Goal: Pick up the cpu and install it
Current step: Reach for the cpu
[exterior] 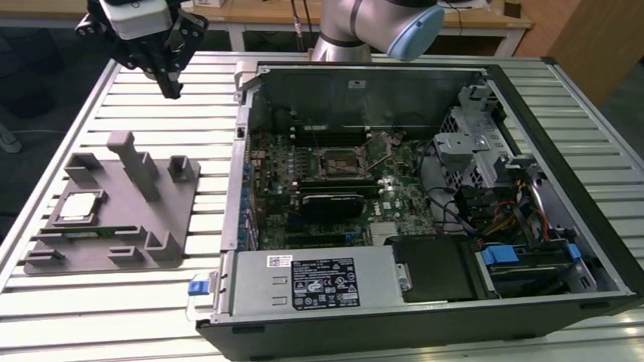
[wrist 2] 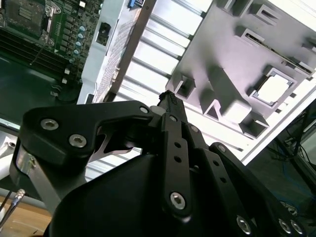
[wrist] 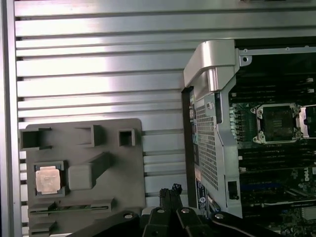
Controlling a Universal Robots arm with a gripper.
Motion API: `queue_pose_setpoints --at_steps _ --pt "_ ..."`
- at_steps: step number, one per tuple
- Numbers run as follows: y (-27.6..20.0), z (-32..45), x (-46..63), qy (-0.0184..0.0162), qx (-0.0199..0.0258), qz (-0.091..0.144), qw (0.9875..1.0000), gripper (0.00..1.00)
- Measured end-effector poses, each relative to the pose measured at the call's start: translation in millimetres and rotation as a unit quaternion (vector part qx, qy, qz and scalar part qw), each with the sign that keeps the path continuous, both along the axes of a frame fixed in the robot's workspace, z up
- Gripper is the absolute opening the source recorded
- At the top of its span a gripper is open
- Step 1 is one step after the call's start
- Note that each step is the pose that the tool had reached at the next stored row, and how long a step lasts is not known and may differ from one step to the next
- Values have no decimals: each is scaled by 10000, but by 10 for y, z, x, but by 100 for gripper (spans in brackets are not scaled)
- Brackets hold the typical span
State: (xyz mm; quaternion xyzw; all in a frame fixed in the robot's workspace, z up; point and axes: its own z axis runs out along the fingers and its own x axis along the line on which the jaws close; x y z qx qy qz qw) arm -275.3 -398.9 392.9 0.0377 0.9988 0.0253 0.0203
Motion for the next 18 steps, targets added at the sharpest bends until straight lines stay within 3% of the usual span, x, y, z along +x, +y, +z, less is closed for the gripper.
queue_pose_setpoints --at_steps 18 --pt "0 -6 -231 -5 7 0 10000 11"
